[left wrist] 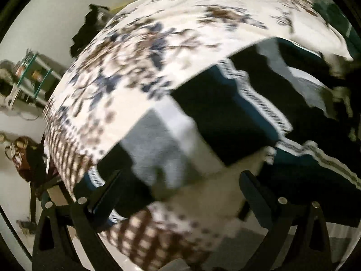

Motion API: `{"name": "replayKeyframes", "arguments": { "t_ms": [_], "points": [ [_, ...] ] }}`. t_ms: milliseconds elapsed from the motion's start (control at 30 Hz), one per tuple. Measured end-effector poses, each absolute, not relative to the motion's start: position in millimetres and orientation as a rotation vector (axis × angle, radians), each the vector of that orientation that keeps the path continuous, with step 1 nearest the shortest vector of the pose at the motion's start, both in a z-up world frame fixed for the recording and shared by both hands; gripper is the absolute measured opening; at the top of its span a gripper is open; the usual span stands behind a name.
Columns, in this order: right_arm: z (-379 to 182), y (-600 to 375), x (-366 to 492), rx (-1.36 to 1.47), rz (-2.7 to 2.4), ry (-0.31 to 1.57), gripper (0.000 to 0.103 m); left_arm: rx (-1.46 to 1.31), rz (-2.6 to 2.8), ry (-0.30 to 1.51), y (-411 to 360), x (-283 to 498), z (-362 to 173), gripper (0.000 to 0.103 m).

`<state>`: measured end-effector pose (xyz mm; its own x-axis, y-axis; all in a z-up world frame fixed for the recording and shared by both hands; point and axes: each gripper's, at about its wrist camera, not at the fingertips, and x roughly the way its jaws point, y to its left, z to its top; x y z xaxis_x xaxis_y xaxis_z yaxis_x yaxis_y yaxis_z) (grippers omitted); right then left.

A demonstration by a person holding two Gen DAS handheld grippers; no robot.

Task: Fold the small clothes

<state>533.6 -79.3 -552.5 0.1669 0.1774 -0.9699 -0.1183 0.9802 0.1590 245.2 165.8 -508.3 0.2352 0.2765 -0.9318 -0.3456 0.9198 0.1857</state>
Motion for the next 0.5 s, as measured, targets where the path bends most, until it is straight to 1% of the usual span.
{"name": "replayKeyframes", "arguments": {
  "t_ms": [67,133,167,200,233,267,333,400,500],
  "points": [
    [-583,-30,540,-0.046,0.261,1.483,0.010,-0.050,0.426,1.258,176,247,-503,0.103],
    [-600,-14,535,-0.073,0.239,1.500,0.023,-0.025,0.409,1.245,179,255,-496,0.103],
    [-601,-17,531,-0.046,0.266,1.517,0.031,-0.021,0.396,1.238,179,258,-492,0.103],
    [-599,-25,528,0.008,0.295,1.538,0.047,-0.013,0.368,1.217,176,267,-484,0.103],
    [-591,-44,519,0.132,0.333,1.551,0.059,-0.003,0.340,1.197,171,275,-478,0.103],
    [-582,-69,509,0.247,0.339,1.545,0.061,0.011,0.304,1.181,164,284,-473,0.103],
    [-566,-127,486,0.423,0.281,1.515,0.061,0.050,0.222,1.164,148,305,-467,0.103],
    [-560,-194,456,0.571,0.141,1.481,0.061,0.122,0.094,1.183,110,340,-472,0.103],
    [-570,-298,398,0.851,-0.128,1.458,0.061,0.179,-0.080,1.212,58,382,-485,0.103]
  ]
}}
